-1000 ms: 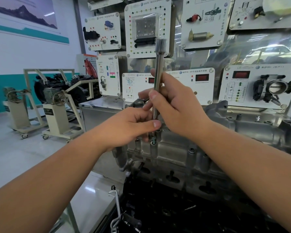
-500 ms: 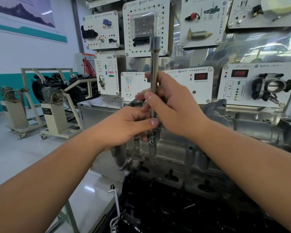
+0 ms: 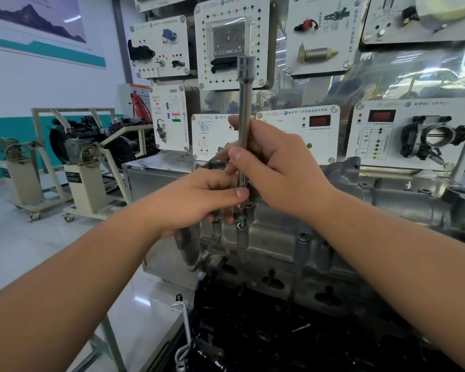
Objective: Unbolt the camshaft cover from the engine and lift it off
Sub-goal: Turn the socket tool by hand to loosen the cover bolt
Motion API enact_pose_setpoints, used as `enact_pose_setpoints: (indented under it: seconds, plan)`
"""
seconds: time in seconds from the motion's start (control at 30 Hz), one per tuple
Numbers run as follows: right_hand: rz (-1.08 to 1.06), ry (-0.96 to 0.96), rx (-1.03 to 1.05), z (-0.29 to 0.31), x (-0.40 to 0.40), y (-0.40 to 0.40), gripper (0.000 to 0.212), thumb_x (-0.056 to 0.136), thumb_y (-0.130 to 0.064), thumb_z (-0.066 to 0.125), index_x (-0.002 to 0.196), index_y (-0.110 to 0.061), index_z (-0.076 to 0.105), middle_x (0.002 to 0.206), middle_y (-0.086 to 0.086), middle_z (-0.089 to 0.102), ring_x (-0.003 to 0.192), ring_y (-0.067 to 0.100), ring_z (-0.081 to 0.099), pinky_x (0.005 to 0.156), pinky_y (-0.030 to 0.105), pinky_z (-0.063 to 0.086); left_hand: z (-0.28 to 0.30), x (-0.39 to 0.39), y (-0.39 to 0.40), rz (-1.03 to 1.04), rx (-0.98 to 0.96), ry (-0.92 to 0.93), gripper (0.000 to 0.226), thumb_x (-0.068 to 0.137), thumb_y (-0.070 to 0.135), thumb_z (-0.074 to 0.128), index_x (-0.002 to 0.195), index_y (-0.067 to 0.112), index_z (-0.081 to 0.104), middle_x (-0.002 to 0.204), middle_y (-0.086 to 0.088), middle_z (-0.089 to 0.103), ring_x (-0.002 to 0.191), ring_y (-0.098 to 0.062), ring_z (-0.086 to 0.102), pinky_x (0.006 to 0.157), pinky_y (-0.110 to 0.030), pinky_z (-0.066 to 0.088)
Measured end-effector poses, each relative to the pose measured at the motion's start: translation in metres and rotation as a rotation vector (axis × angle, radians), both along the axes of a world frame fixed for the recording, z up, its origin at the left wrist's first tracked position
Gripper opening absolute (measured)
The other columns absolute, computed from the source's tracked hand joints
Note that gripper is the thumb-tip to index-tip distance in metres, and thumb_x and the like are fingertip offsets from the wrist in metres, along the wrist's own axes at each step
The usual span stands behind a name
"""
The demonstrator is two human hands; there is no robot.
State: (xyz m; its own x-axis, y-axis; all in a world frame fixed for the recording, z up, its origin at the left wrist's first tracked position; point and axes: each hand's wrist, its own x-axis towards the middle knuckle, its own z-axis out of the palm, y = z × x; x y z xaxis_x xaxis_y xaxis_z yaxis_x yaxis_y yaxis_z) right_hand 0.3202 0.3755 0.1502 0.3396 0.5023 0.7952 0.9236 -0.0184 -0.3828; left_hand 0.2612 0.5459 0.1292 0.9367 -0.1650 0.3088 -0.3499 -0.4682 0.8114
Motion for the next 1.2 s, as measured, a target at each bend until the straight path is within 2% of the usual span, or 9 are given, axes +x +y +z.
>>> enact_pose_setpoints:
  seconds: [0.2,0.33,0.43,0.53,0.63,0.77,0.97,1.1,1.2]
  plan:
    - [0.039,0.049,0.053,-0.0004,-0.0010,0.0002,0.035,0.095,-0.029,0.061,0.127,-0.033,0.047,0.089,-0.007,0.074,0.080,0.014,0.072,0.076,0.045,0.059,-0.0022,0.0020,-0.0063,-0.028,-0.001,-0.074,0.067,0.079,0.040,0.066,0.108,-0.020,0.056,0.078,-0.009,0.056,0.064,-0.008,0.058,0.056,-0.013,0.048]
    - [-0.046,0.014,0.093,0.0017,0.0022,-0.0002,0.031,0.094,-0.030,0.064,0.123,-0.019,0.061,0.077,-0.004,0.069,0.071,0.010,0.066,0.073,0.043,0.055,-0.0023,0.0023,-0.0083,-0.029,-0.034,-0.093,0.072,0.075,0.044,0.069,0.104,-0.020,0.054,0.082,-0.019,0.049,0.070,-0.016,0.057,0.063,-0.015,0.051]
    - [0.025,0.049,0.043,0.0008,0.0029,0.0016,0.031,0.099,-0.025,0.055,0.125,-0.009,0.058,0.091,-0.010,0.075,0.080,0.003,0.072,0.077,0.033,0.059,-0.0013,0.0015,-0.0065,-0.013,0.000,-0.041,0.057,0.080,0.045,0.066,0.090,-0.011,0.062,0.076,-0.008,0.057,0.066,-0.004,0.061,0.063,-0.015,0.051]
    - [0.122,0.078,0.024,0.0019,0.0022,0.0025,0.029,0.102,-0.021,0.048,0.127,-0.034,0.053,0.102,-0.013,0.075,0.084,0.005,0.074,0.077,0.023,0.059,-0.0014,0.0005,-0.0015,0.010,0.084,-0.017,0.029,0.090,0.044,0.059,0.066,0.031,0.070,0.072,0.023,0.069,0.067,-0.007,0.067,0.057,-0.017,0.048]
    - [0.151,0.063,0.019,0.0031,-0.0023,0.0013,0.037,0.100,-0.024,0.052,0.120,-0.054,0.043,0.102,-0.010,0.075,0.085,0.009,0.074,0.078,0.029,0.060,-0.0022,-0.0001,-0.0009,0.023,0.091,-0.069,0.033,0.096,0.036,0.059,0.078,0.011,0.069,0.070,0.020,0.068,0.066,-0.009,0.068,0.057,-0.015,0.047]
    - [0.044,0.020,0.044,0.0040,-0.0003,0.0001,0.023,0.092,-0.033,0.064,0.109,-0.046,0.058,0.087,-0.005,0.073,0.078,0.017,0.071,0.077,0.048,0.058,-0.0044,0.0017,-0.0032,0.050,0.068,-0.134,0.059,0.080,0.051,0.066,0.093,-0.006,0.061,0.072,0.001,0.061,0.066,-0.008,0.067,0.059,-0.016,0.048]
    - [0.076,0.083,-0.001,0.0019,0.0001,0.0013,0.026,0.098,-0.021,0.053,0.123,-0.018,0.058,0.101,-0.014,0.076,0.083,0.004,0.073,0.080,0.029,0.060,-0.0052,0.0008,-0.0053,0.012,0.034,-0.065,0.016,0.102,0.030,0.061,0.100,0.018,0.072,0.072,0.010,0.067,0.066,-0.002,0.062,0.061,-0.014,0.049]
    - [0.130,0.100,0.007,0.0003,-0.0015,0.0014,0.039,0.098,-0.020,0.051,0.133,-0.035,0.041,0.099,-0.008,0.076,0.078,0.013,0.075,0.078,0.040,0.062,-0.0033,0.0003,0.0001,0.019,0.070,-0.073,0.053,0.094,0.047,0.059,0.102,-0.006,0.064,0.069,0.000,0.062,0.065,-0.009,0.066,0.059,-0.016,0.046]
    - [0.076,0.063,0.024,0.0013,-0.0015,0.0013,0.034,0.095,-0.025,0.060,0.128,-0.030,0.051,0.093,-0.006,0.075,0.078,0.015,0.073,0.077,0.044,0.060,-0.0032,0.0013,-0.0011,0.040,0.089,-0.086,0.046,0.095,0.039,0.062,0.093,-0.007,0.062,0.073,-0.012,0.057,0.065,-0.008,0.066,0.058,-0.014,0.047]
